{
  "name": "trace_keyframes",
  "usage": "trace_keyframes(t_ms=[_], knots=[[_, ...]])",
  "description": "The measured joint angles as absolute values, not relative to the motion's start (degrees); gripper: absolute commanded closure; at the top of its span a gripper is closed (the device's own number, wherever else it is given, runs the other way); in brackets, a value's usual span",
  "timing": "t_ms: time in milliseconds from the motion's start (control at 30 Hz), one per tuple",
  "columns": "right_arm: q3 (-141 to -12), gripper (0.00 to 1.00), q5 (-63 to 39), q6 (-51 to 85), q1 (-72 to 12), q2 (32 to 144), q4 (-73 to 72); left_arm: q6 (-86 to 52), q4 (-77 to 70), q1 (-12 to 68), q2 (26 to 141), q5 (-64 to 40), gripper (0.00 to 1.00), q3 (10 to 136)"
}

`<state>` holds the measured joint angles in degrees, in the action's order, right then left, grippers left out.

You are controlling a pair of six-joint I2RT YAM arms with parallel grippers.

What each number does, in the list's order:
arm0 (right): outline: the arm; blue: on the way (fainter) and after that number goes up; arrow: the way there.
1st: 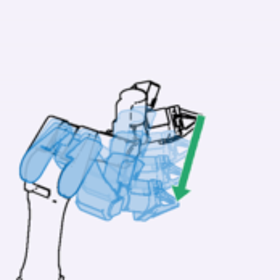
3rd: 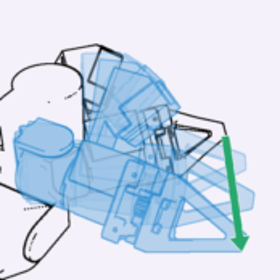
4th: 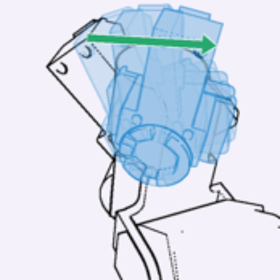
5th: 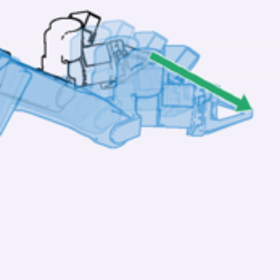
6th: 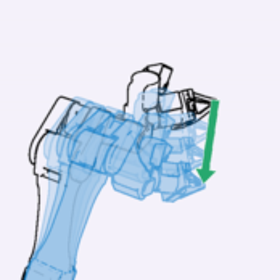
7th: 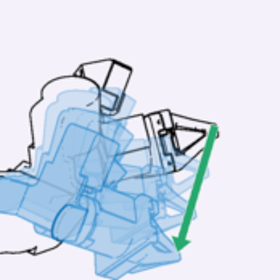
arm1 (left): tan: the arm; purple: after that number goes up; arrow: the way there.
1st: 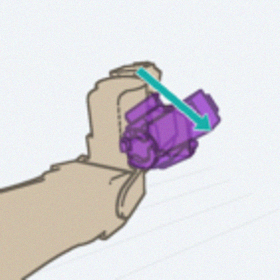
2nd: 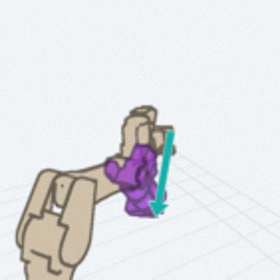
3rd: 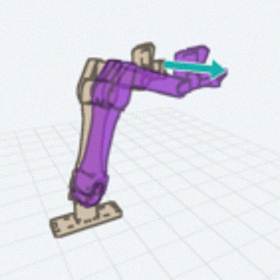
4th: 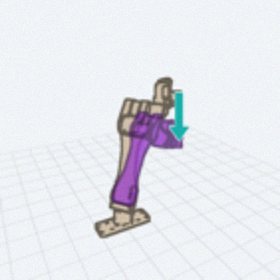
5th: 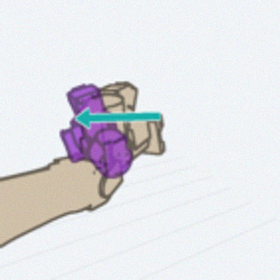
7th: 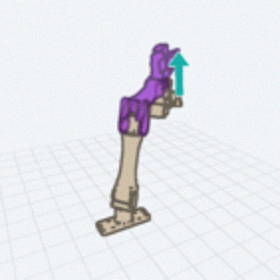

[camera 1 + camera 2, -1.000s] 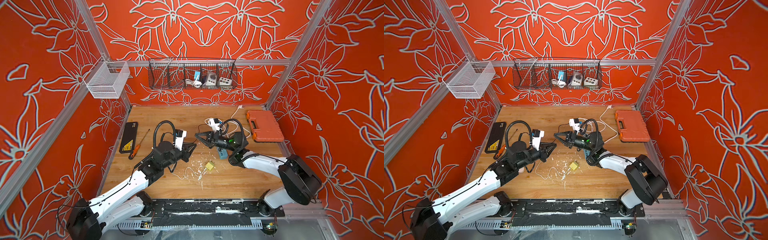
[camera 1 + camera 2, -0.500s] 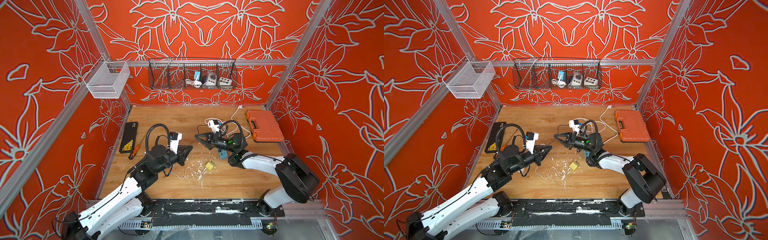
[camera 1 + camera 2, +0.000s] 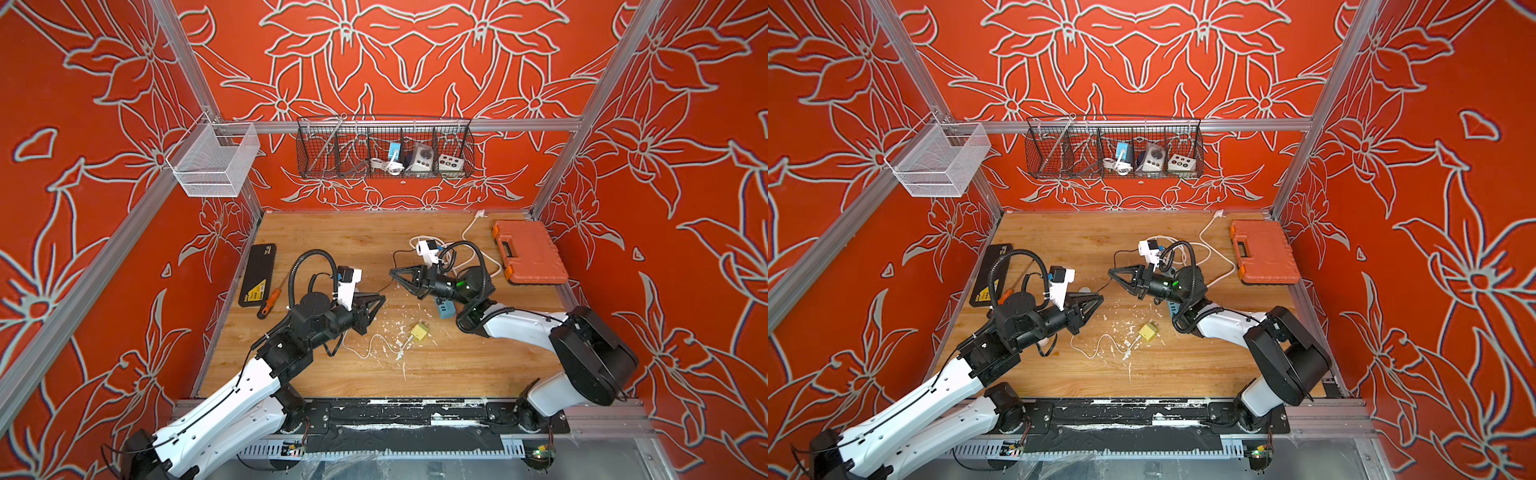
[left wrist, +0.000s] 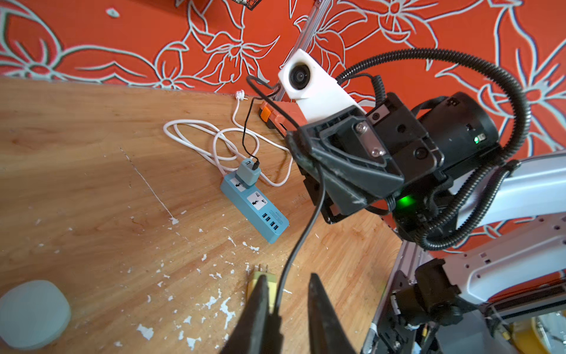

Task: Charge the bluetooth headset
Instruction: Adjust the charging cable.

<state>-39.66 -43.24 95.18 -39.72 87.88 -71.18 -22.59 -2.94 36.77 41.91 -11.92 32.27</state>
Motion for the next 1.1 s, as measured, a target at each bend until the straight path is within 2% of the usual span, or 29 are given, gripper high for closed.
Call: trace_keyframes(t_ms=[167,333,400,500,633,700,900,967,1033,1100], knots=[[-39.7,0.91,-43.0,95.2,-39.7,87.9,-71.2,-22.8,-2.6,36.8,40.2,-11.6,0.74,31.6],[-39.6,0.91,-42.9,95.3,-39.7,87.9,-71.2,-23.2,-2.3,36.8,39.4,-11.2,0.63,31.3],[-39.6,0.91,-42.9,95.3,-39.7,87.9,-71.2,-23.4,-2.2,36.8,39.3,-10.9,0.56,31.3],[-39.6,0.91,-42.9,95.3,-39.7,87.9,-71.3,-23.4,-2.1,36.8,39.0,-10.4,0.6,31.2],[-39.6,0.91,-42.9,95.4,-39.7,87.9,-71.7,-23.7,-2.1,36.8,38.9,-10.1,0.74,31.0],[-39.6,0.91,-42.9,95.4,-39.7,87.9,-72.0,-23.7,-2.1,36.8,38.8,-10.1,0.78,31.0],[-39.0,0.91,-42.9,95.5,-39.7,87.9,-72.5,-24.2,-2.0,36.8,38.4,-9.6,0.82,31.0],[-38.9,0.91,-42.9,95.5,-39.7,87.9,-72.5,-24.3,-1.8,36.8,38.1,-9.4,0.81,31.0],[-38.9,0.91,-42.9,95.5,-39.7,88.2,-72.6,-24.6,-1.6,36.8,37.8,-9.1,0.75,31.0],[-38.9,0.91,-42.9,95.6,-39.6,88.4,-72.8,-24.7,-1.2,36.8,37.3,-8.9,0.75,31.0]])
